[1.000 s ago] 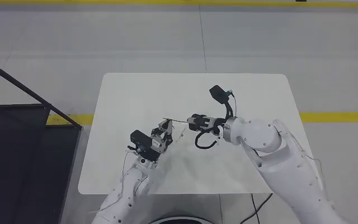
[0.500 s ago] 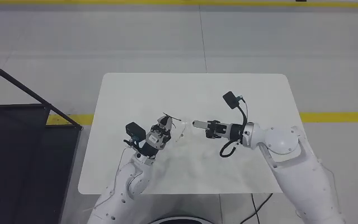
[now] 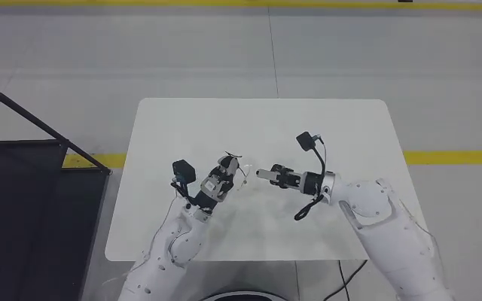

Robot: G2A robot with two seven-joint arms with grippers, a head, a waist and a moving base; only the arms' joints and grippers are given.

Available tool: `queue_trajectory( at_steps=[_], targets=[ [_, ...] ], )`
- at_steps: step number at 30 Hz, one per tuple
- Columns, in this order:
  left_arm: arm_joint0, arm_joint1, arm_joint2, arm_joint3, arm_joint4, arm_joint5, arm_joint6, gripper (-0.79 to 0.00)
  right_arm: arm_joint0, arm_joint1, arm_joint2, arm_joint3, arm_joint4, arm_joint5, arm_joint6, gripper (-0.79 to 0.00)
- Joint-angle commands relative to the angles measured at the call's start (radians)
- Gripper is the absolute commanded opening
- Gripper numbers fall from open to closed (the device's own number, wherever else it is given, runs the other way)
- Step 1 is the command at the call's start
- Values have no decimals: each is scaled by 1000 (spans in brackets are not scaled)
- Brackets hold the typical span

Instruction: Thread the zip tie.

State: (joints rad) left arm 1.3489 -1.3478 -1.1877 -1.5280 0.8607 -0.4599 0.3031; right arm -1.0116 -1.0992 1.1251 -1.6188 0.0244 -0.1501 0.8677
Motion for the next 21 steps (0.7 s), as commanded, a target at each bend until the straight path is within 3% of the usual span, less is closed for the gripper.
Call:
queue_trajectory(
  at_steps=[1, 9, 18, 20, 21],
  targets=[
    [-2, 2, -7, 0, -49, -31, -46, -785, 0, 0, 0, -1, 0, 3, 1, 0],
    [-2, 2, -7, 0, -49, -31, -46, -785, -5, 0, -5, -5, 0, -5, 1, 0],
    [11, 7, -37, -28, -269, -83, -186, -785, 0, -19, -72, 76, -22, -228, -82, 0],
    [14, 9, -44, -32, -276, -86, -198, -785, 3, -23, -84, 85, -37, -246, -108, -46],
    [15, 9, -46, -32, -278, -86, -200, -785, 5, -24, -88, 87, -41, -253, -113, -123]
  ],
)
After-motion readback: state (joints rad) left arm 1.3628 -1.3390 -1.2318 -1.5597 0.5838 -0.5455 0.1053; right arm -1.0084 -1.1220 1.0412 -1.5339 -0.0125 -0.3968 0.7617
